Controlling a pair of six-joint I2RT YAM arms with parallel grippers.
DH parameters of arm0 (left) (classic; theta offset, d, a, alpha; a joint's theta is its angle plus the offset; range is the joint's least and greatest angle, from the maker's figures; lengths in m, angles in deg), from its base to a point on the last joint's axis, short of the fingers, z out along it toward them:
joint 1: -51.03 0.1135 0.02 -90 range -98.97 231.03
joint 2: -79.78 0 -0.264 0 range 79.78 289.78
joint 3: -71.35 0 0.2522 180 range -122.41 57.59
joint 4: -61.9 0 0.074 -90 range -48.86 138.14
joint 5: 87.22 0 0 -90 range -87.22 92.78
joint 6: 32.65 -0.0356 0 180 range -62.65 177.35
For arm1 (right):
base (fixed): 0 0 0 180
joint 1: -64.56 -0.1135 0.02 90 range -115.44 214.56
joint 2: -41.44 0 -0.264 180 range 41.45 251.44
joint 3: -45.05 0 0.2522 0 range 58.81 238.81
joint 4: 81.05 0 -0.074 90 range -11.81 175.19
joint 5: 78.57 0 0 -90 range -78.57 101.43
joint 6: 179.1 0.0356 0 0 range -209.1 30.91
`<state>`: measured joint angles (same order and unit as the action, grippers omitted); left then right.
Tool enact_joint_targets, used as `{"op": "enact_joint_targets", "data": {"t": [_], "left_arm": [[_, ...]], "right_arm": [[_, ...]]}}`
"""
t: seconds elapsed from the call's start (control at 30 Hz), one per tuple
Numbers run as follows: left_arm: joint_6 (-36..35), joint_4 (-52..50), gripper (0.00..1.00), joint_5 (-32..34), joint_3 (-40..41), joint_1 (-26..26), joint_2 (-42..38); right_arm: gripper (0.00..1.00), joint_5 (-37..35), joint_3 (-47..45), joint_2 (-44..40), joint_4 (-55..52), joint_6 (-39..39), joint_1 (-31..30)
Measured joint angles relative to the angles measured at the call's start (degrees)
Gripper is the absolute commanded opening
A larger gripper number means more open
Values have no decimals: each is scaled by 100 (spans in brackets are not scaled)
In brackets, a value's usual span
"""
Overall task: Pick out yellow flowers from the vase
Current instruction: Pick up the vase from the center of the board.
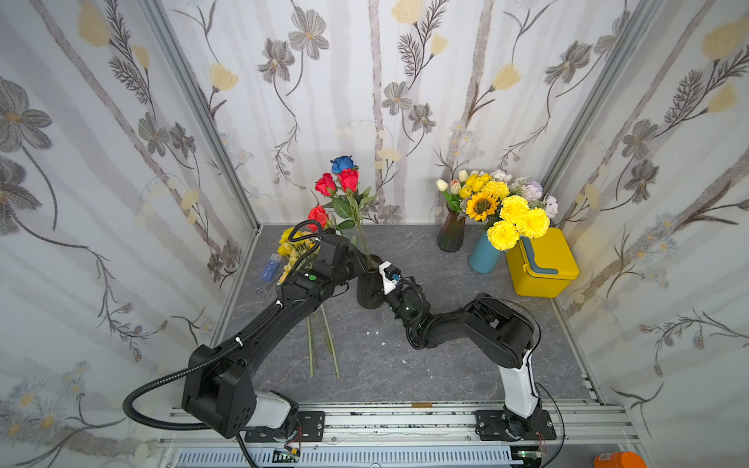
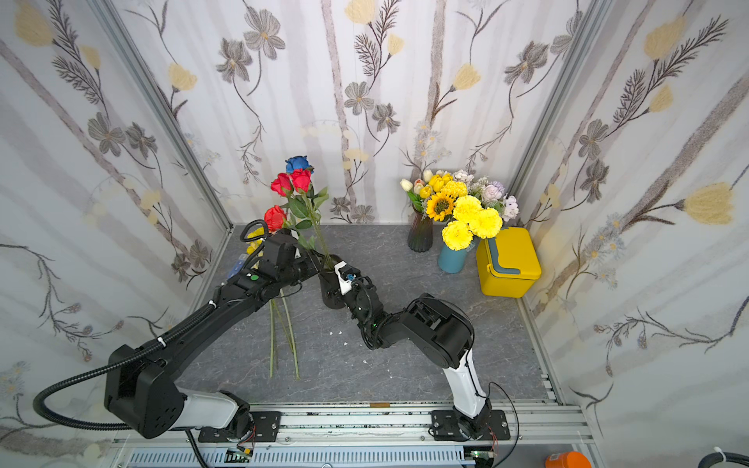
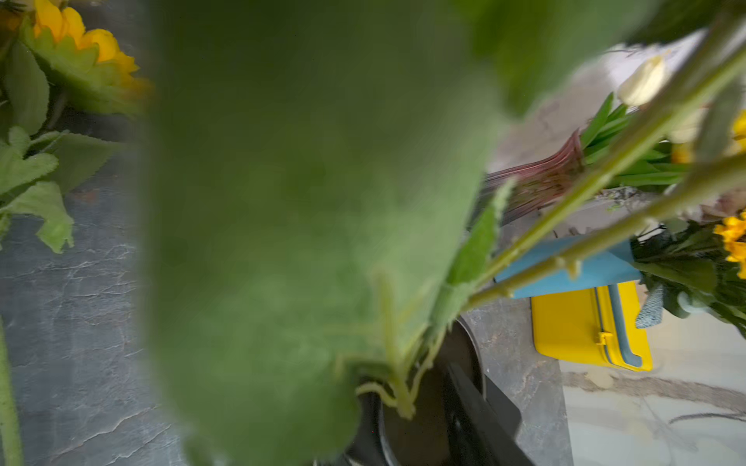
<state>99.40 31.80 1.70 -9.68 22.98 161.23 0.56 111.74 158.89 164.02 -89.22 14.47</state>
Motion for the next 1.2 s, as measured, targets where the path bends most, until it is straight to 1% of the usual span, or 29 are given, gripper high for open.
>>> {"op": "enact_joint_targets", "data": {"t": [0.07,0.27,0.4,0.53,0.8,0.9,0.97,1.07,1.13,1.17,1.2], "left_arm": [[-68,-278,47,83,-251,-46,188],[-428,-1117,32,243,-1239,-153,874],[-616,-1685,28,289,-1665,-166,1158],[-831,-2135,19,358,-1958,-181,1270],[-1143,-2846,12,485,-2583,-214,1606],[-1231,-2999,12,514,-2771,-245,1729],[-1314,-3128,22,531,-2924,-264,1827],[-1355,-3390,28,573,-3235,-343,2022],[-1405,-3595,36,546,-3375,-409,2094],[-1427,-3698,39,474,-3421,-428,2098],[-1445,-3781,40,378,-3456,-444,2098]], "right_arm": [[72,-17,0,0,0,-26,-7],[74,-168,20,11,-2,-101,-11],[75,-275,39,11,-22,-164,-22],[76,-293,59,13,-39,-238,-46],[79,-319,138,39,-96,-299,-52],[80,-361,140,39,-98,-299,-48],[80,-407,146,39,-103,-299,-50],[80,-481,151,39,-107,-326,-52],[80,-546,151,39,-111,-337,-55],[80,-551,153,39,-116,-339,-55],[80,-555,157,39,-122,-341,-57]]}}
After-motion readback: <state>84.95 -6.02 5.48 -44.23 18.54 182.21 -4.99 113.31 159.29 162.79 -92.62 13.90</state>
